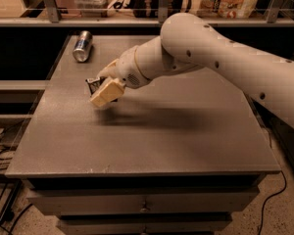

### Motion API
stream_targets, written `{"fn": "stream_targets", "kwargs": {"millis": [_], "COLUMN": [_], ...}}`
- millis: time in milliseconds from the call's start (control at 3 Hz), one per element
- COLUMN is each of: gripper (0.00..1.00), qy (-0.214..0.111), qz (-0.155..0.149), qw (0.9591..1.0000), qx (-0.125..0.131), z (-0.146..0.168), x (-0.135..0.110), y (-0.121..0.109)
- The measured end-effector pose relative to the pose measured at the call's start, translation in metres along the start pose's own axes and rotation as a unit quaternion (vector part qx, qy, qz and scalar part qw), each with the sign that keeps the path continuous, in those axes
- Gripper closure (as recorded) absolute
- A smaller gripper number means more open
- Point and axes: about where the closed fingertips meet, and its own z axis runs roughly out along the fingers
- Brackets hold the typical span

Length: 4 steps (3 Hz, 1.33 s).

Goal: Move rxbar chocolate near redbull can

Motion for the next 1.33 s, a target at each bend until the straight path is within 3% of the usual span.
{"fn": "stream_targets", "kwargs": {"millis": [667,1000,1333], "gripper": [1.0,1.0,1.0], "qy": [-0.025,-0.032,-0.033], "qz": [0.03,0.039,0.04], "qw": [0.9932,0.9879,0.987], "qx": [0.11,0.147,0.152], "z": [-0.032,-0.032,-0.032], "x": [0.002,-0.002,-0.004], "y": [-0.071,-0.108,-0.113]}}
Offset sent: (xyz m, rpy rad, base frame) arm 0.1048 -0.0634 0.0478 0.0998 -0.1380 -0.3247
